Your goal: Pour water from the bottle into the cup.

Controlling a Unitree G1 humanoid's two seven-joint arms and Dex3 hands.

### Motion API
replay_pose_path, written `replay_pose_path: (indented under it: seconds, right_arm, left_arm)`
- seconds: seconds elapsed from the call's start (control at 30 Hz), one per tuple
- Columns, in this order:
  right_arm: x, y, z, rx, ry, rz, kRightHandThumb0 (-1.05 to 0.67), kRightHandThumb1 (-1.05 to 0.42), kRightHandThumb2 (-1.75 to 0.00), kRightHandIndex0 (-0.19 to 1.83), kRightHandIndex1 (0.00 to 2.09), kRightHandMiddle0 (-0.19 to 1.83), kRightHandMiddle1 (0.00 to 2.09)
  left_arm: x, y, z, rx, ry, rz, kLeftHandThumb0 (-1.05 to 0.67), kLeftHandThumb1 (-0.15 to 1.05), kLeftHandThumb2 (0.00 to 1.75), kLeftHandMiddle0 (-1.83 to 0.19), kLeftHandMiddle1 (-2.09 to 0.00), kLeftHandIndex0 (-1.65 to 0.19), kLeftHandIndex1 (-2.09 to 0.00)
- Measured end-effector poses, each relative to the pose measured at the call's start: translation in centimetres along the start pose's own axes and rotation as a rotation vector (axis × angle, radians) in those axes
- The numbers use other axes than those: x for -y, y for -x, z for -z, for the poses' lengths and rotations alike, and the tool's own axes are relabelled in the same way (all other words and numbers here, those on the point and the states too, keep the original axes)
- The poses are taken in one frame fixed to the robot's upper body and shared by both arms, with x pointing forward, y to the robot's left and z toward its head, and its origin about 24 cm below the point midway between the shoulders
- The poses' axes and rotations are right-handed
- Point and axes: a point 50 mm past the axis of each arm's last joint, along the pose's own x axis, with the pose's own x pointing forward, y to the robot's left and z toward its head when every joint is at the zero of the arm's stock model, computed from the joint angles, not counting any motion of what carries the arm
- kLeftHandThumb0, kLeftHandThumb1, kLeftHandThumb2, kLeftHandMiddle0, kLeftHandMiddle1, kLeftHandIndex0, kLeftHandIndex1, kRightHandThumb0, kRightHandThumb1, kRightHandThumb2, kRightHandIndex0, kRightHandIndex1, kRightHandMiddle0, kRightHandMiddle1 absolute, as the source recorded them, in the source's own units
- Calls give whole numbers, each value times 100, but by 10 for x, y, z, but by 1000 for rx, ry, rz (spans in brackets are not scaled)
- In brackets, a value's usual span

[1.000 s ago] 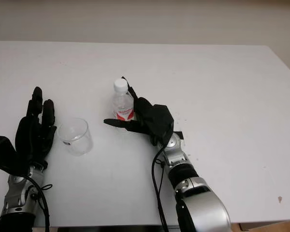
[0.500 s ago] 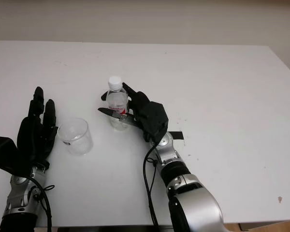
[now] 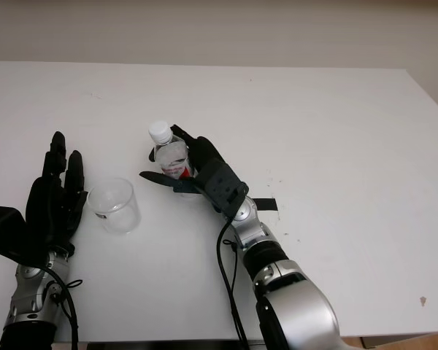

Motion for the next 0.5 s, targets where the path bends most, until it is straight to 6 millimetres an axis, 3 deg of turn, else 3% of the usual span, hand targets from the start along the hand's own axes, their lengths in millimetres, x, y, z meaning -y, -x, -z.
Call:
replay_pose_path:
  seconds: [0.13,0.3,0.5]
  right_arm:
    - [14,-3,-4,9,69,40,-36,-105,-36,138,209,107,209]
    - [35,-19,-29,80,273,91,-42,-105,-37,132,209,98,209]
    - [38,-31,-46,131,410,99,-43,-105,-37,128,209,91,209]
  left_arm:
    - [0,-1,0,-2,3,0,-61,105,51,9,-5,10,-5]
    - [0,-2,0,-3,2,4,-61,105,53,9,-5,10,-5]
    - [1,-3,0,2,2,6,-61,105,53,8,-6,9,-6]
